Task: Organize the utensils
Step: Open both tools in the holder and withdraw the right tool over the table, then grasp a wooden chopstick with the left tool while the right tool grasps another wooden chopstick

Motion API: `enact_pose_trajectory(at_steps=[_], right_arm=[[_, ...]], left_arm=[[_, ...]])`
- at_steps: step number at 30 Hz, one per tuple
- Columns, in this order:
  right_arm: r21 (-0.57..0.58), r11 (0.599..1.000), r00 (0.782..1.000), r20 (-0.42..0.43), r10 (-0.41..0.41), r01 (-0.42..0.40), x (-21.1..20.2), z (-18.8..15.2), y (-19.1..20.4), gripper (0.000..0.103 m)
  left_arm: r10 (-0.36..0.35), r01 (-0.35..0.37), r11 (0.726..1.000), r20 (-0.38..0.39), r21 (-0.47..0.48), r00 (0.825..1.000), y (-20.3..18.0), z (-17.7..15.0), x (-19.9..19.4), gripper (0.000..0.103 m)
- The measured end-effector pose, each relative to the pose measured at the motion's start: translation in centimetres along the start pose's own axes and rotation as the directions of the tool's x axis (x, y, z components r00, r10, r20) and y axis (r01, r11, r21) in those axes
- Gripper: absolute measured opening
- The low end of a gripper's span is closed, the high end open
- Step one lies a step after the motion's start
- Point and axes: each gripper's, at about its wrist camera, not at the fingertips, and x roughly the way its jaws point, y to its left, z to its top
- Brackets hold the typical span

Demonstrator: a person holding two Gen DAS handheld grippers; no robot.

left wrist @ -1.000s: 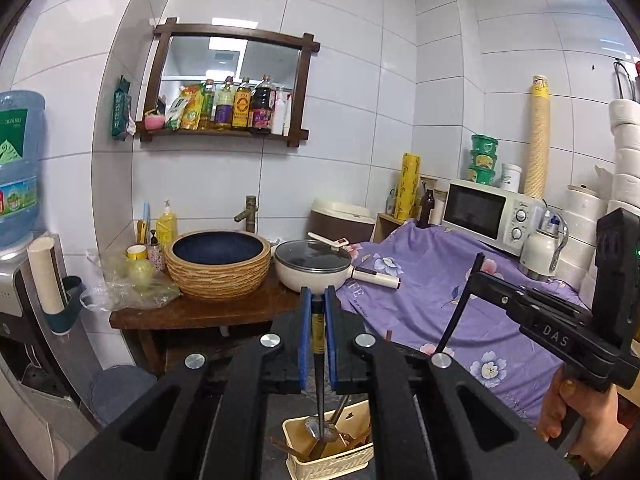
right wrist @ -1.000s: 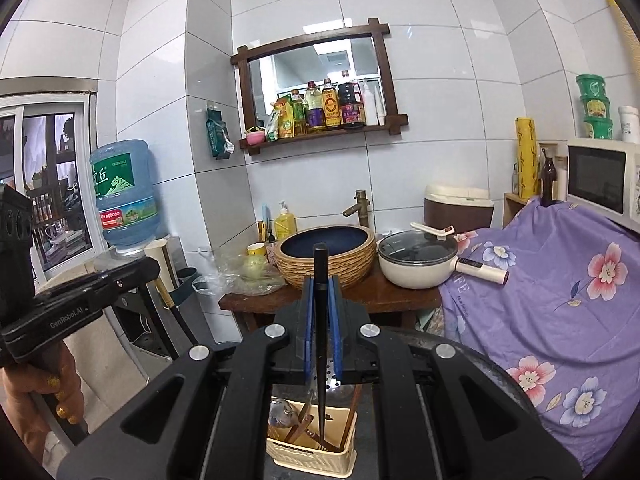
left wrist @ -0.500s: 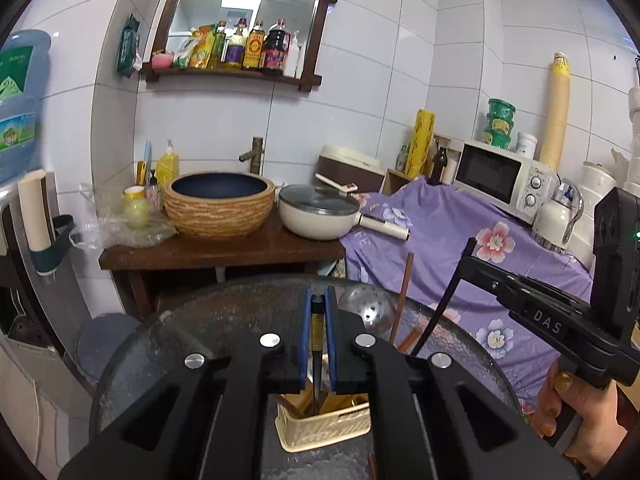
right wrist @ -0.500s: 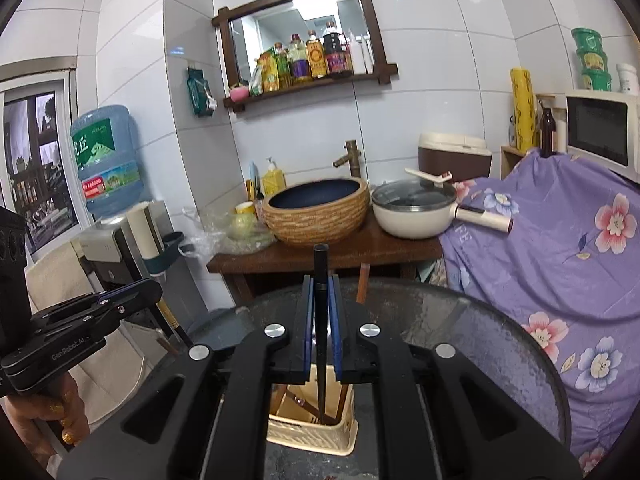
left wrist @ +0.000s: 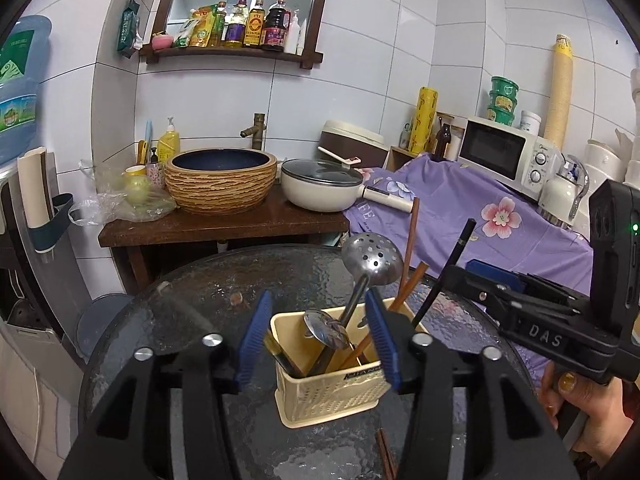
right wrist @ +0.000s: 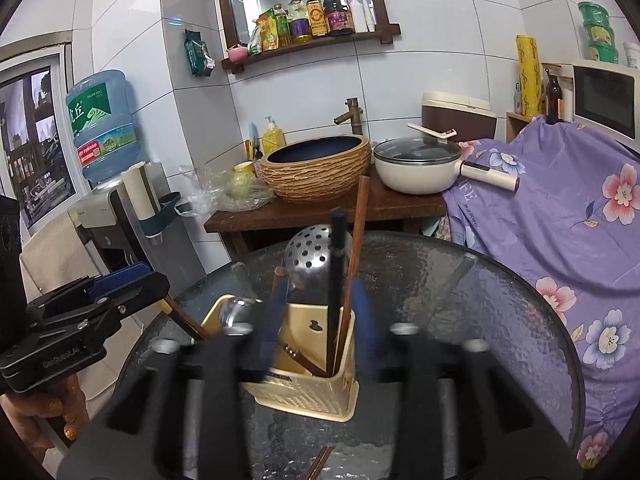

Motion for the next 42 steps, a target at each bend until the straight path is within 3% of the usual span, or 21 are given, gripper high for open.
enact_pose_trajectory(at_steps=[4, 9, 12, 15, 21, 27, 33, 42], right_arm=[[-0.044, 0.999, 1.0, 0.023, -0.021, 0.022, -1.3, -1.5, 0.5, 0.056], [-0.062, 0.997, 0.998, -0.021, -0.054, 0.053, -3.3, -4.8, 0.5, 0.057], [-0.061, 0.997, 0.995, -0.077, -0.058, 0.053, -4.4, -8.1, 0.6, 0.057], [-0.063, 0.997, 0.988, -0.14, -0.06, 0.052, -5.4, -11.8, 1.0, 0.057], [-0.062, 0.998, 0.97, -0.241, -0.024, 0.009, -7.8, -19.4, 3.0, 0.057], [-0.048, 0.999, 0.95, -0.313, 0.002, -0.018, -9.8, -25.0, 5.1, 0.057], [-0.077, 0.997, 0.935, -0.355, -0.01, -0.018, -11.1, -28.1, 6.5, 0.057], [-0.089, 0.996, 0.92, -0.39, -0.042, 0.007, -10.7, -29.7, 7.3, 0.05]], left_arm=[[-0.006, 0.005, 1.0, 0.049, 0.004, 0.999, -0.3, -1.5, -2.2, 0.066], [-0.015, 0.012, 0.999, 0.073, 0.044, 0.997, -1.2, -4.5, -5.4, 0.08], [-0.01, 0.007, 0.998, 0.041, 0.066, 0.999, -1.5, -7.7, -6.7, 0.081], [0.001, 0.004, 0.996, -0.049, 0.087, 0.999, -1.4, -11.6, -7.2, 0.081], [-0.021, 0.029, 0.999, -0.196, 0.036, 0.98, -0.9, -18.0, -8.3, 0.077], [-0.026, 0.047, 0.996, -0.26, 0.075, 0.965, -2.3, -21.7, -9.3, 0.07], [-0.006, 0.039, 0.994, -0.295, 0.105, 0.956, -3.4, -24.0, -9.6, 0.06], [-0.013, 0.058, 0.99, -0.323, 0.129, 0.946, -4.7, -25.5, -9.8, 0.051]])
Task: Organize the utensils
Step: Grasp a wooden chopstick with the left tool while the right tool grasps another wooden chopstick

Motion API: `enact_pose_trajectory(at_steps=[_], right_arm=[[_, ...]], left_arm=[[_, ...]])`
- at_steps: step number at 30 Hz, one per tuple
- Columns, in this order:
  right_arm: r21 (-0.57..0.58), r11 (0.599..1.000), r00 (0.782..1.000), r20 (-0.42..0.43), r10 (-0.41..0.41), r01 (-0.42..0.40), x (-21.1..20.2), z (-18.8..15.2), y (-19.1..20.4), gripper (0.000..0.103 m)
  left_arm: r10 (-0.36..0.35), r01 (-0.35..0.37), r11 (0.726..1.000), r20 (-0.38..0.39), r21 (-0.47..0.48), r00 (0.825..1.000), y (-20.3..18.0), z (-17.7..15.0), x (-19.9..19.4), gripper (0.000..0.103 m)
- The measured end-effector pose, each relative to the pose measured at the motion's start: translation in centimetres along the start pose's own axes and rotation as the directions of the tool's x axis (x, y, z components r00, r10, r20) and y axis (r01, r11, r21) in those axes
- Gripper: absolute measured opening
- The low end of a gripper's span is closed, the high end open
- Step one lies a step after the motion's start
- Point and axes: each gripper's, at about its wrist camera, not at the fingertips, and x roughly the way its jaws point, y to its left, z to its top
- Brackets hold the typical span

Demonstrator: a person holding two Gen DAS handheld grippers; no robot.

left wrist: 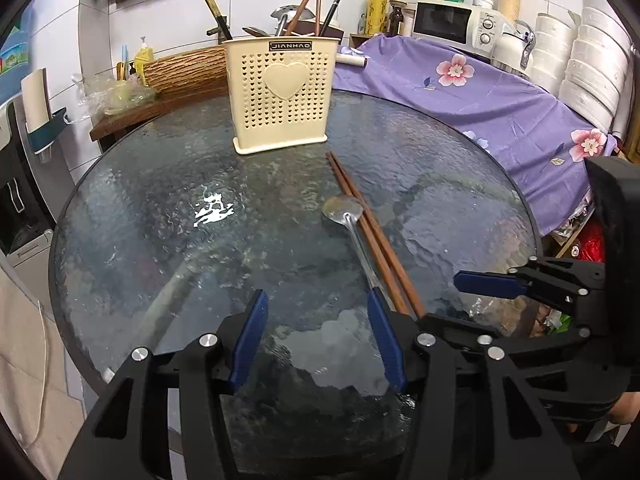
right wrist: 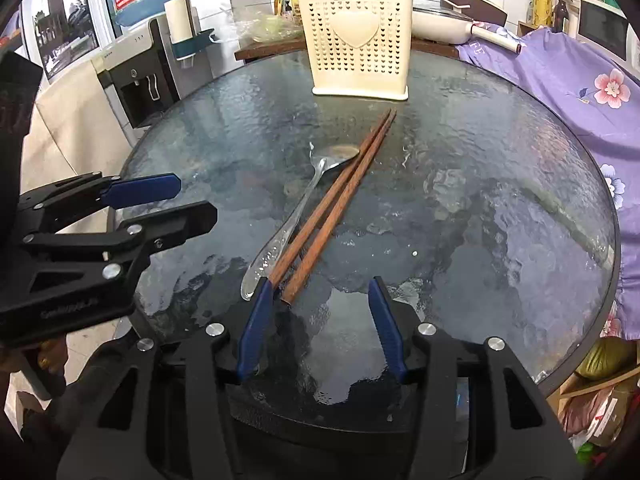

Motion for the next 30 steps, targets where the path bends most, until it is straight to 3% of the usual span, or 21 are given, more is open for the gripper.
enact_pose_trajectory(at_steps=[4, 8, 14, 17, 21, 30], right_arm=[[0.002, 1.0, 1.0, 0.006, -0.012, 0.012, 0.4, -0.1, 0.2, 0.048], [0.018, 0.998, 0.998, 0.021, -0.055, 0.055, 0.3, -0.1, -0.6, 0.034], [0.07, 0.993, 0.995, 0.038, -0.094, 0.092, -0.4, -0.4, -3.3, 0.023], [0.091, 0.993, 0.996, 0.049, -0.075, 0.071, -0.6, -0.5, -4.4, 0.019], [0.101, 0.993, 0.996, 0.057, -0.074, 0.068, -0.8, -0.6, -5.0, 0.018], [0.115, 0.992, 0.996, 0.067, -0.063, 0.055, -0.8, -0.6, -5.3, 0.018]], left_arm=[[-0.009, 0.009, 0.999, -0.005, 0.037, 1.0, -1.0, -0.4, -0.1, 0.045], [-0.033, 0.034, 0.998, -0.02, 0.054, 0.999, -2.0, -0.7, 0.1, 0.04], [-0.093, 0.095, 0.991, -0.021, 0.092, 0.995, -4.3, -0.5, 0.4, 0.035], [-0.109, 0.112, 0.986, -0.03, 0.121, 0.994, -5.5, -0.4, 0.9, 0.029], [-0.109, 0.114, 0.983, -0.048, 0.146, 0.993, -6.6, -0.2, 1.7, 0.024], [-0.08, 0.085, 0.991, -0.047, 0.103, 0.996, -6.3, -0.4, 2.6, 0.021]])
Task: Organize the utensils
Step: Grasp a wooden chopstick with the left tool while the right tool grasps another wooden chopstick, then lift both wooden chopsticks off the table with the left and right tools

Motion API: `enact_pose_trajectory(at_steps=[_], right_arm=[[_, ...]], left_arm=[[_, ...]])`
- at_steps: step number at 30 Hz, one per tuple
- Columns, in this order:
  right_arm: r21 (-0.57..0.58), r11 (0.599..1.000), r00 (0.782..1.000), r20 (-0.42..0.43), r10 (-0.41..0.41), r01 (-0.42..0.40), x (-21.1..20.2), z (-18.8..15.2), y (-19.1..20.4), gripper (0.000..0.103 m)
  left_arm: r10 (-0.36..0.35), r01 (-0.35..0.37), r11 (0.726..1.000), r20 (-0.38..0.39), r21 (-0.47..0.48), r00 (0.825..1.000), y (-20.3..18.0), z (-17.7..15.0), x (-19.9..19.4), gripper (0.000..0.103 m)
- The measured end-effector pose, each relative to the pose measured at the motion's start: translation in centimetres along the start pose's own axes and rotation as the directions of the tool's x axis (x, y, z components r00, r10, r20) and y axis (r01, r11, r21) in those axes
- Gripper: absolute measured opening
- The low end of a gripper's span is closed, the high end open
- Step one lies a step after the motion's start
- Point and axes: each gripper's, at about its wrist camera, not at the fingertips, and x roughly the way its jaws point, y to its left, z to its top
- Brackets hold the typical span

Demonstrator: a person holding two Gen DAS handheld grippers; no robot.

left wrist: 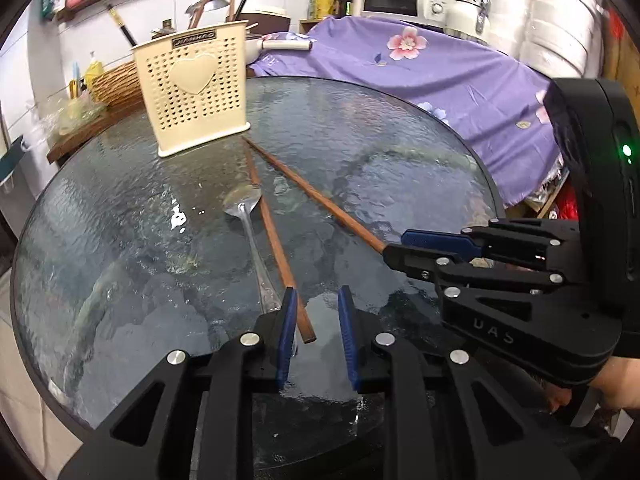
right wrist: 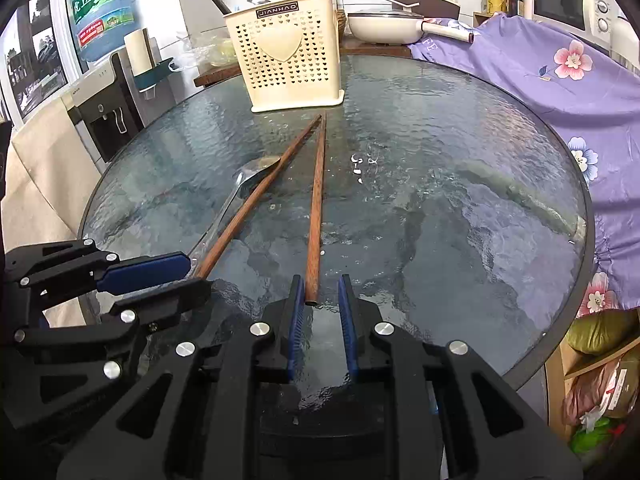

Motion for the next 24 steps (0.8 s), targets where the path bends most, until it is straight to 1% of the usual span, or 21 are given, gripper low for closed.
enact_pose_trajectory(at_steps=[1, 5, 7, 15, 17, 19, 20, 21, 24], right_arm=[[-0.001, 1.0, 1.0, 0.001, 0.0, 0.0, 0.0, 0.0, 0.0, 0.018], [0.001, 1.0, 1.0, 0.004, 0.0, 0.0, 0.0, 0.0, 0.0, 0.018], [0.003, 1.0, 1.0, 0.006, 0.0, 0.0, 0.1, 0.0, -0.1, 0.018], [0.013, 1.0, 1.0, 0.014, -0.006, 0.006, 0.4, 0.4, -0.2, 0.018], [0.008, 1.0, 1.0, 0.017, -0.012, 0.012, 0.5, 0.4, 0.0, 0.018], [-0.011, 1.0, 0.999, 0.022, -0.027, 0.027, 0.5, 0.2, 0.3, 0.017], [-0.026, 0.999, 0.999, 0.024, -0.036, 0.037, 0.5, 0.1, 0.5, 0.012], [-0.032, 0.999, 0.999, 0.026, -0.038, 0.039, 0.5, 0.0, 0.6, 0.008], [-0.03, 0.999, 0.999, 0.034, -0.031, 0.032, 0.1, -0.4, 0.4, 0.008]], left_arm=[[0.006, -0.006, 1.0, -0.001, 0.0, 1.0, 0.1, -0.1, 0.0, 0.021], [-0.006, 0.006, 1.0, -0.024, -0.001, 1.0, 0.0, -0.1, 1.0, 0.019], [0.008, -0.007, 1.0, -0.026, 0.015, 1.0, -0.2, 0.2, 1.3, 0.018], [0.033, -0.034, 0.999, -0.034, -0.012, 0.999, 0.1, 0.9, 1.8, 0.016], [0.047, -0.047, 0.999, -0.041, 0.009, 0.998, -0.2, 1.0, 1.9, 0.016], [0.067, -0.066, 0.997, -0.041, 0.025, 0.997, -0.5, 0.7, 1.8, 0.015], [0.069, -0.068, 0.997, -0.041, 0.033, 0.997, -0.5, 0.5, 1.6, 0.012], [0.074, -0.073, 0.997, -0.042, 0.04, 0.996, -0.5, 0.3, 1.4, 0.011], [0.05, -0.05, 0.999, -0.049, 0.013, 0.998, 0.4, -0.1, 0.8, 0.009]])
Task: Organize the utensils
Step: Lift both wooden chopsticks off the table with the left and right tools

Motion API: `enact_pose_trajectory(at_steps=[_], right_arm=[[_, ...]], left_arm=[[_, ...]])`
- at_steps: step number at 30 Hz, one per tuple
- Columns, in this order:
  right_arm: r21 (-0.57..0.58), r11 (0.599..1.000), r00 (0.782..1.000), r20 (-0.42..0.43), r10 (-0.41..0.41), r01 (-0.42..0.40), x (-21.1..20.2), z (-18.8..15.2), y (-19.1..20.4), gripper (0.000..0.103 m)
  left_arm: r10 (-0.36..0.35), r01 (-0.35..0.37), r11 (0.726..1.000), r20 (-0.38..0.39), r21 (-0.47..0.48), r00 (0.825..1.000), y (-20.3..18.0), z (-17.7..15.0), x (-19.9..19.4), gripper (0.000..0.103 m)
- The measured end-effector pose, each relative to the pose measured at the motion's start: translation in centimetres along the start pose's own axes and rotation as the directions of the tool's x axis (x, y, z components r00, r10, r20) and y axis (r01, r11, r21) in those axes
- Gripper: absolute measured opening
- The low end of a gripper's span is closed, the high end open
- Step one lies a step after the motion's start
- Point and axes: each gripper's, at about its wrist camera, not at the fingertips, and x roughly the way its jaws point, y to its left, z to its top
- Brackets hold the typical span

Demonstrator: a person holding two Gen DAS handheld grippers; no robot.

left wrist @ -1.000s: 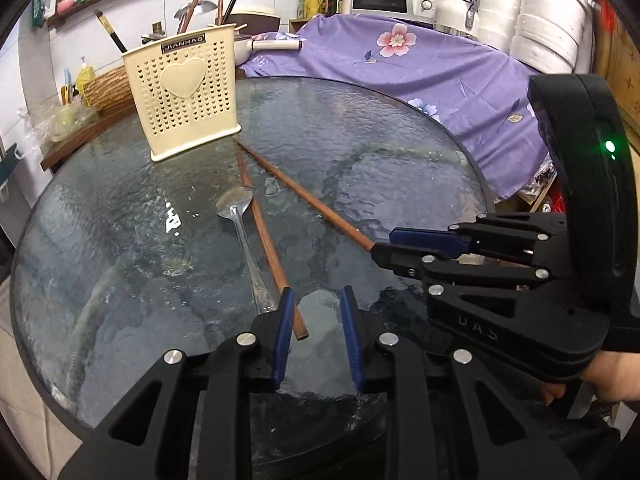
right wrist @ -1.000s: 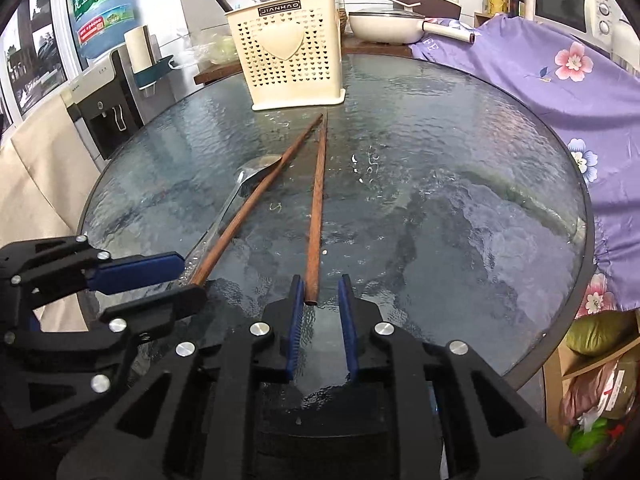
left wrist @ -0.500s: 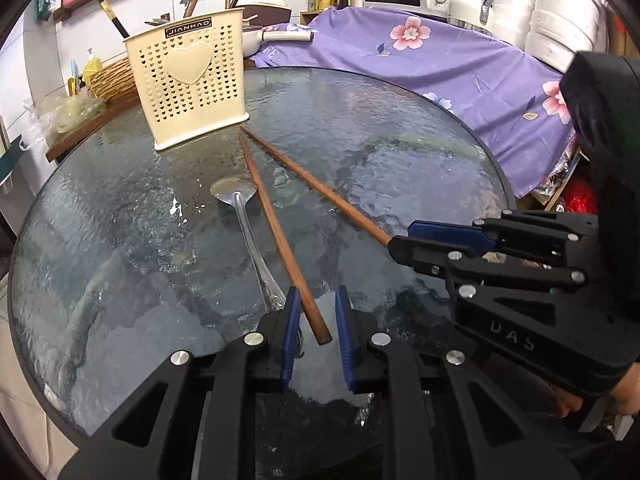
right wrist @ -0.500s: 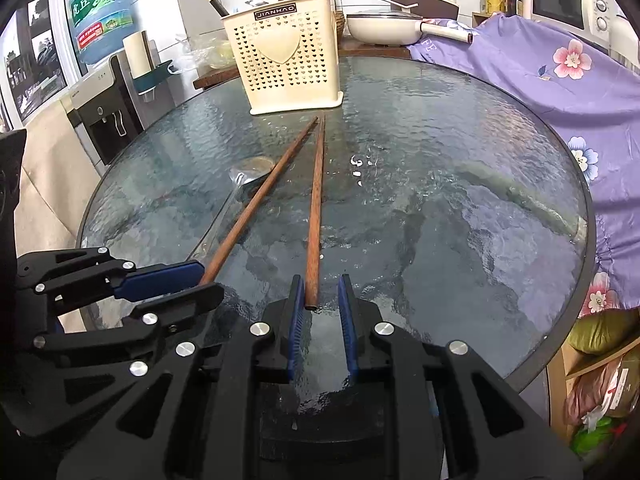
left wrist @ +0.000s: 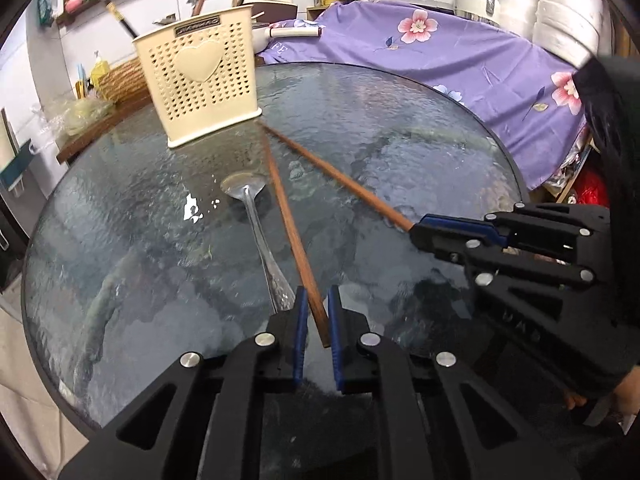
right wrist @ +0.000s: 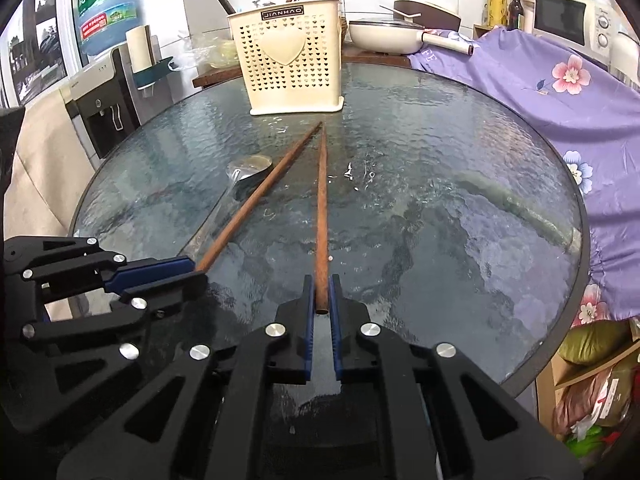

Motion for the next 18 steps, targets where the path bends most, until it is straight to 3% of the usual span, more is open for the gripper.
enact_pose_trajectory(at_steps=[4, 6, 10, 18], right_arm=[[0.015, 1.0, 1.0, 0.014, 0.015, -0.015, -0.4, -0.4, -0.5, 0.008], [0.015, 1.0, 0.999, 0.028, 0.016, -0.016, -0.7, -0.6, -0.5, 0.008], [-0.001, 1.0, 0.997, 0.074, 0.006, -0.006, -1.9, -0.6, -0.3, 0.008], [-0.008, 1.0, 0.976, 0.217, 0.003, -0.002, -5.5, 2.1, -0.4, 0.008]], left_arm=[[-0.02, 0.02, 0.999, 0.001, -0.036, 1.0, 1.3, -0.3, -0.7, 0.008], [-0.037, 0.038, 0.998, 0.035, -0.055, 0.999, 1.8, -0.2, -1.6, 0.008], [-0.004, 0.009, 0.999, 0.112, -0.049, 0.994, 1.9, 0.6, -3.5, 0.008], [0.031, -0.003, 0.995, 0.291, -0.098, 0.956, 3.1, 2.6, -7.8, 0.003]])
